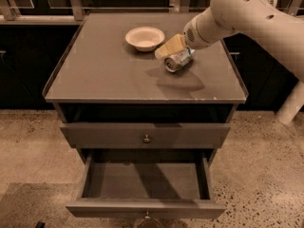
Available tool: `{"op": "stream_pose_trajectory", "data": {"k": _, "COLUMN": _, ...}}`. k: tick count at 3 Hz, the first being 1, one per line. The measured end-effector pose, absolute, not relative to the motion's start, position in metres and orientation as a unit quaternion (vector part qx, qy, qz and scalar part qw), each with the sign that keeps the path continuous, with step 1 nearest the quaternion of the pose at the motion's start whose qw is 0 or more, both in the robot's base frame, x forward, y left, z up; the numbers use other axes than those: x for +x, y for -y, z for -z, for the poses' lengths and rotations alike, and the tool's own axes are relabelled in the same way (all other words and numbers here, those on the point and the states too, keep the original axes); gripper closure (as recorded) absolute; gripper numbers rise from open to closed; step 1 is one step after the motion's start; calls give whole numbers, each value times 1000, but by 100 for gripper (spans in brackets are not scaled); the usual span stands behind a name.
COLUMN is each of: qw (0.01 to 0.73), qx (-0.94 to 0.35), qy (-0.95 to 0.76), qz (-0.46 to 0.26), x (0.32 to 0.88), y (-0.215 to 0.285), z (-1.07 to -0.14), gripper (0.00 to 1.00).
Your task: Place 7up can into middle drawer
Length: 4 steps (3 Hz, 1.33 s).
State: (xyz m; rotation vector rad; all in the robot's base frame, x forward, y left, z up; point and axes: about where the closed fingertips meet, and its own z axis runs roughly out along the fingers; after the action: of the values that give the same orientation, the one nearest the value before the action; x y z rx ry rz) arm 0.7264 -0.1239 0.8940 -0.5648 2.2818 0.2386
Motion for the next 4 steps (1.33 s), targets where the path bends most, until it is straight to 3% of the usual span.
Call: {"op": "stream_pose_trajectory", "data": {"k": 4, "qw": 356, "qx": -176, "qy": -915, "qz": -71, "x": 773, "y": 105, "z": -855, "gripper": 0}}
